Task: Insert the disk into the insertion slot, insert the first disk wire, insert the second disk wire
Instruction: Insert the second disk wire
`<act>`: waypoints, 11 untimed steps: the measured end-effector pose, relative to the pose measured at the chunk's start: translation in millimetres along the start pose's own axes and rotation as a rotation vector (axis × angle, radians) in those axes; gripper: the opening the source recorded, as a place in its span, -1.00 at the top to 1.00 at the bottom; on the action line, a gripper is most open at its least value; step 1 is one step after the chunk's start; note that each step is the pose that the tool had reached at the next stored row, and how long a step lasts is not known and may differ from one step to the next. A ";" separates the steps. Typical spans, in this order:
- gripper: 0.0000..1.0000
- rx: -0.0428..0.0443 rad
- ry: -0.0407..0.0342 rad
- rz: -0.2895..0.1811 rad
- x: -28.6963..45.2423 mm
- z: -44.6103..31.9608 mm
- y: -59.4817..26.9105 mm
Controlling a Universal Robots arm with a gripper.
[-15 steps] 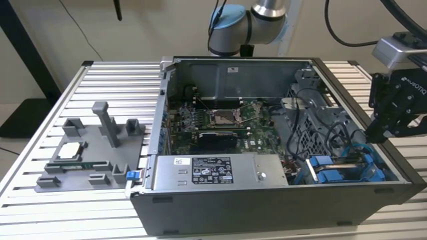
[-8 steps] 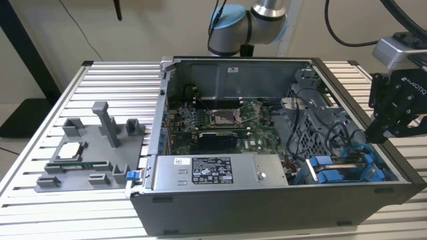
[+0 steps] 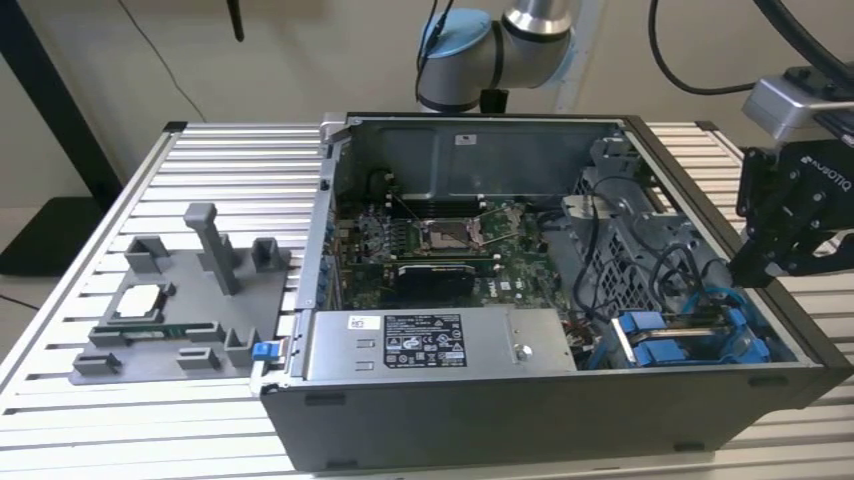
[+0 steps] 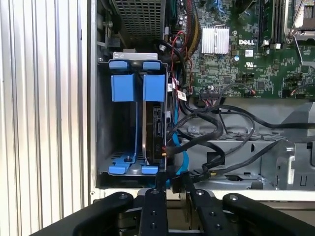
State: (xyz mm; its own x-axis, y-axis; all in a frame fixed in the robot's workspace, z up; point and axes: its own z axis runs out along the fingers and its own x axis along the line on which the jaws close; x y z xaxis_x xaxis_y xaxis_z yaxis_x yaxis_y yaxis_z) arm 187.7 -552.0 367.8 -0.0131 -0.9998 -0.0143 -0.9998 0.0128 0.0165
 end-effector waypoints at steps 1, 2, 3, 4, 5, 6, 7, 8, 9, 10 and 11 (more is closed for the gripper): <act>1.00 0.0000 -0.0026 0.000 0.0 0.4 0.1; 1.00 -0.0001 -0.0061 0.000 0.0 0.7 0.3; 1.00 -0.0002 -0.0120 0.000 0.0 1.2 0.4; 1.00 -0.0002 -0.0173 0.000 0.0 1.5 0.5; 1.00 -0.0003 -0.0225 0.000 0.0 1.7 0.7; 1.00 -0.0004 -0.0279 -0.001 0.0 1.9 0.8; 1.00 -0.0005 -0.0303 -0.001 -0.1 1.8 0.9; 1.00 -0.0004 -0.0308 -0.001 -0.1 1.9 1.0; 1.00 -0.0004 -0.0308 -0.001 -0.1 1.9 1.0; 1.00 -0.0004 -0.0311 -0.001 -0.1 1.8 1.0; 1.00 -0.0004 -0.0309 -0.001 0.0 1.5 1.0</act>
State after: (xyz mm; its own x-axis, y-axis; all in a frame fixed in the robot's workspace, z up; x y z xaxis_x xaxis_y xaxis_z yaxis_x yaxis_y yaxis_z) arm 186.7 -552.0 366.3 -0.0130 -0.9989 -0.0453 -0.9998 0.0123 0.0169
